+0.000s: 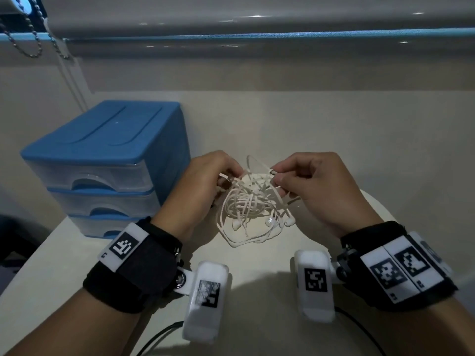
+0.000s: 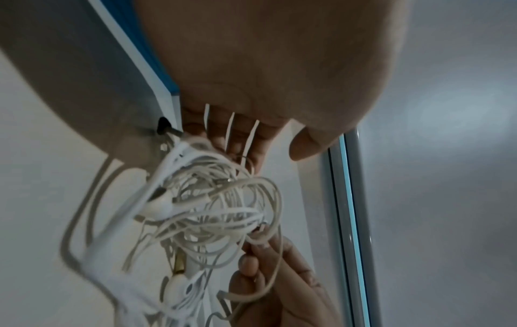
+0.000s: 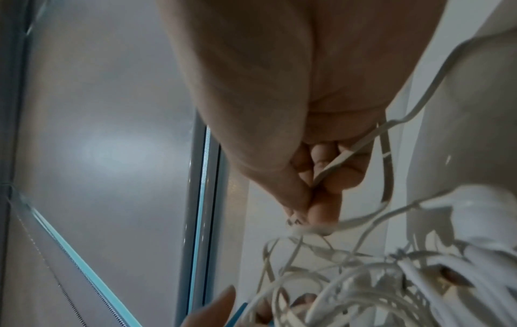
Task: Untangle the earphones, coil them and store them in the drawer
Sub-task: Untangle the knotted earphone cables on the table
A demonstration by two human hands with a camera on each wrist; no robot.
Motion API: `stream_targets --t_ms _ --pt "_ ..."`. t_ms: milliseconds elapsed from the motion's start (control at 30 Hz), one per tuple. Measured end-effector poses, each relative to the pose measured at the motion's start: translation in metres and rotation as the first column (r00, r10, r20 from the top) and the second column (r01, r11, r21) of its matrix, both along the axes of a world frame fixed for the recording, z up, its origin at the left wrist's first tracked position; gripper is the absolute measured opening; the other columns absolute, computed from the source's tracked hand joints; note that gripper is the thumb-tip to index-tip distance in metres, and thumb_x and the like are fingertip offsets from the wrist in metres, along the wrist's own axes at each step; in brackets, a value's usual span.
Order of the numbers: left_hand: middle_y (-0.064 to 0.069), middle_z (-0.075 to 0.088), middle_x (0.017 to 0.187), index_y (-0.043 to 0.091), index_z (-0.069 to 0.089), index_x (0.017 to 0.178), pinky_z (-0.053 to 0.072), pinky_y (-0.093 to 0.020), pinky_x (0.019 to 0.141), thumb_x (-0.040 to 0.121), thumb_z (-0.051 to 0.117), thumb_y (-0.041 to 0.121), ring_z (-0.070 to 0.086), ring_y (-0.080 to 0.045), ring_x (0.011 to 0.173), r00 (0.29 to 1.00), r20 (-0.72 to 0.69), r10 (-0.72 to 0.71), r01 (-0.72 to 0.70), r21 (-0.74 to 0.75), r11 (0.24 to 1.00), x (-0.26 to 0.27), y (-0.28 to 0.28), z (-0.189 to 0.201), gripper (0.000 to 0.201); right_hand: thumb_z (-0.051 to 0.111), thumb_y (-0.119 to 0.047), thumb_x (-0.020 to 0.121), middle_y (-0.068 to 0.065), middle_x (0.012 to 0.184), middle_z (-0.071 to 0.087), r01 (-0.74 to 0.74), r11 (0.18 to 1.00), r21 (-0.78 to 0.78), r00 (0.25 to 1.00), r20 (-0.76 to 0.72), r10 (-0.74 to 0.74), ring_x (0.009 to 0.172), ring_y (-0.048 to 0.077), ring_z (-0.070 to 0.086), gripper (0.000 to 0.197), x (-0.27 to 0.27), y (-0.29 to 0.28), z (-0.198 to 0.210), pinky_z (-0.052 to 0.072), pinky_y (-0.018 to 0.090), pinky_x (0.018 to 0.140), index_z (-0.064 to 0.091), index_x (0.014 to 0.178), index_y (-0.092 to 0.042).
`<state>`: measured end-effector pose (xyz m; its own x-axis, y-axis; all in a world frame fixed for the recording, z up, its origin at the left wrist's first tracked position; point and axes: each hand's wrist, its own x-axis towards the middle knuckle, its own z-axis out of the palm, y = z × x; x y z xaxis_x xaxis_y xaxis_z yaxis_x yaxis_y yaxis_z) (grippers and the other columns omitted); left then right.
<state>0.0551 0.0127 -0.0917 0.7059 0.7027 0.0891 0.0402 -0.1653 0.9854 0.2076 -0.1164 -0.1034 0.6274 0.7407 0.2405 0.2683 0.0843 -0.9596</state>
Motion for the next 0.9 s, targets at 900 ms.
stream_targets --t_ms 900 --pt "0.001 0.057 0.069 0.028 0.068 0.097 0.038 -0.03 0.063 0.104 0.046 0.015 0.047 -0.021 0.066 0.984 -0.171 -0.058 0.09 0.187 0.978 0.003 0.001 -0.01 0.027 0.047 -0.017 0.106 -0.003 0.063 0.046 0.147 0.89 0.431 0.946 -0.323 0.001 0.061 0.013 0.041 0.026 0.006 0.0 0.017 0.034 0.027 0.061 0.058 0.083 -0.021"
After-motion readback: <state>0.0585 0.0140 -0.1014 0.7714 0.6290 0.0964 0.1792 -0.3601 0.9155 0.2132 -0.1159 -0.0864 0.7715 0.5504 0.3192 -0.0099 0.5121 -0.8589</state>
